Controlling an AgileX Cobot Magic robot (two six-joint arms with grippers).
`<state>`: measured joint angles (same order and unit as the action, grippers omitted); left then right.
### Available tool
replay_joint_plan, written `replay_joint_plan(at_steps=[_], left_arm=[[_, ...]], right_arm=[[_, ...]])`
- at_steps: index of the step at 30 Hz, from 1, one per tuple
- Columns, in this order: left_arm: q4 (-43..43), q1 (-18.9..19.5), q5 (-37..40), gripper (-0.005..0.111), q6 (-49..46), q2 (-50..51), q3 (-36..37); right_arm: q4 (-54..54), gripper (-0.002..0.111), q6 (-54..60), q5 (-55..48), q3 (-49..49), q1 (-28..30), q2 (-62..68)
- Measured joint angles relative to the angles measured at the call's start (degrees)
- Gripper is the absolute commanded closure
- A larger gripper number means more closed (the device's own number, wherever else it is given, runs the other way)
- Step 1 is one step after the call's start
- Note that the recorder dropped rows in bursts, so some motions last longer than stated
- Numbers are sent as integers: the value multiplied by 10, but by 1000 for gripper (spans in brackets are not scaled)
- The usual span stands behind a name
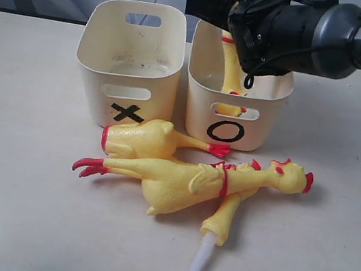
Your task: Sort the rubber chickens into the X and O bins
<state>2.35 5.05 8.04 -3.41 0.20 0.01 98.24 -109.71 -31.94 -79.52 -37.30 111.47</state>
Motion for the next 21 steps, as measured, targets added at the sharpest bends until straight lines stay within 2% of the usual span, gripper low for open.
replay_joint_plan(at_steps=[2,3,7,10,13,14,17,18,21], left_arm=[[0,0,0,107,0,0,0],[0,0,0,107,0,0,0],[0,0,0,107,0,0,0],[0,0,0,107,0,0,0],[0,0,0,107,0,0,0],[0,0,0,107,0,0,0],[0,0,0,107,0,0,0],[0,0,0,107,0,0,0],[0,0,0,107,0,0,0]], right_arm=[[3,27,14,11,1,0,-9],[4,25,33,15,1,0,-16],[-31,24,190,18,1,-5,-62],[-143,24,406,16,1,-13,-104],[-333,24,703,4,1,-24,-144],[-441,24,857,-15,0,-28,-158],[-709,24,1202,-98,0,-32,-173],[-789,24,1266,-130,2,-32,-173],[-913,24,1381,-167,22,-36,-159]])
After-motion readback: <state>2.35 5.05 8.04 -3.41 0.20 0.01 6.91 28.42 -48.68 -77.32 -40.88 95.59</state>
